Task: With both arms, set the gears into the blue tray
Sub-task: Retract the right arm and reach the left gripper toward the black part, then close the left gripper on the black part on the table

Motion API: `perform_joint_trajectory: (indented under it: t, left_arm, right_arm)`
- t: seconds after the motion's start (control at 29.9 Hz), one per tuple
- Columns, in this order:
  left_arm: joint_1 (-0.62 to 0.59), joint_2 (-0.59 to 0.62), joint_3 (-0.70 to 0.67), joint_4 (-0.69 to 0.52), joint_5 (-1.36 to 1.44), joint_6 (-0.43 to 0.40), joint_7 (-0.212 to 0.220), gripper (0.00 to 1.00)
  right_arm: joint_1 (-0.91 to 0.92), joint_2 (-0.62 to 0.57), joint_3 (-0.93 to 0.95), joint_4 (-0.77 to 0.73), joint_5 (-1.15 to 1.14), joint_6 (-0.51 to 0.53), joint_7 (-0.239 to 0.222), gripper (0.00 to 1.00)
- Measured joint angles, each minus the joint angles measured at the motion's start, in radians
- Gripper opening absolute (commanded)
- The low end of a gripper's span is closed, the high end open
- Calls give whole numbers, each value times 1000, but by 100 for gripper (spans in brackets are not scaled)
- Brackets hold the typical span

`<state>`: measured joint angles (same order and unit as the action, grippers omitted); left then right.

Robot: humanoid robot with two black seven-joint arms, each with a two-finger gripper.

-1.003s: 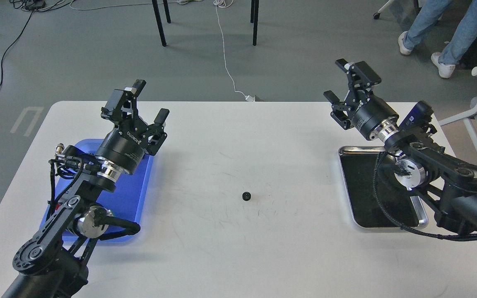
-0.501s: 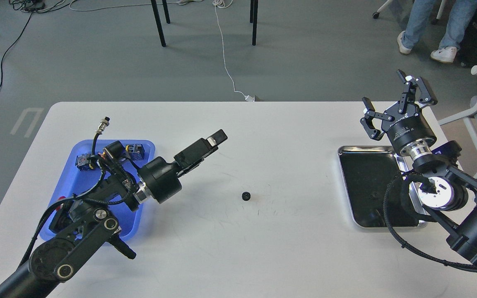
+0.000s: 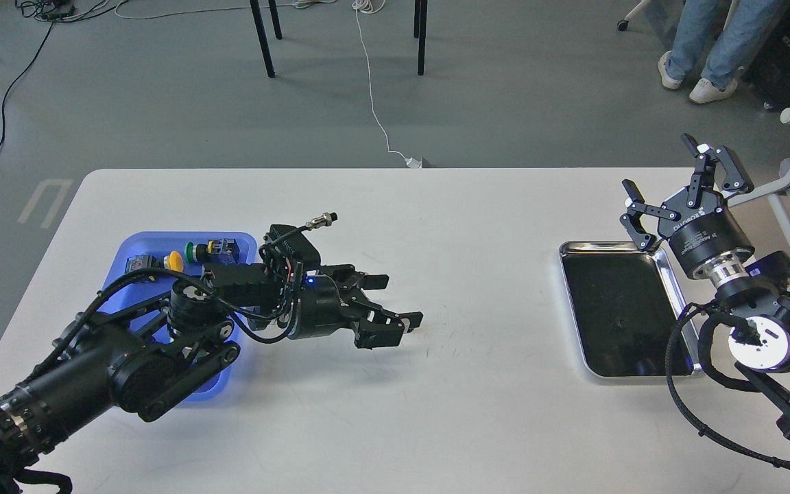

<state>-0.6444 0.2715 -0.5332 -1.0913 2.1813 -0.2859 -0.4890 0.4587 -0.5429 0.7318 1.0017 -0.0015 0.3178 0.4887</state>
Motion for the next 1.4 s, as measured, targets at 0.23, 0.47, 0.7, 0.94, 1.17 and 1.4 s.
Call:
perform_joint_trajectory:
  t: [0.23,0.47,0.7,0.94,1.17,1.4]
  left_arm:
    - [-107,-59,105,149,1,33,0,98]
    - [-125,-84,184,198,1,51,0,98]
    - [-125,-120,220,244,0,62,0,96]
    - [-129,-151,242,293,0,89,0,94]
    - [-132,-150,243,295,0,90,0,72]
    - [-138,-148,273,295,0,93,1,33]
  right_arm:
    - [0,-2,0,-1,-1,0,0,96]
    - [0,-2,-1,-2,-1,0,0,96]
    - [0,-2,-2,-2,-1,0,0,96]
    - [0,-10,2,-2,-2,0,0,96]
    - [0,-15,4,-2,-2,0,0,96]
    - [0,-16,3,-2,-2,0,0,96]
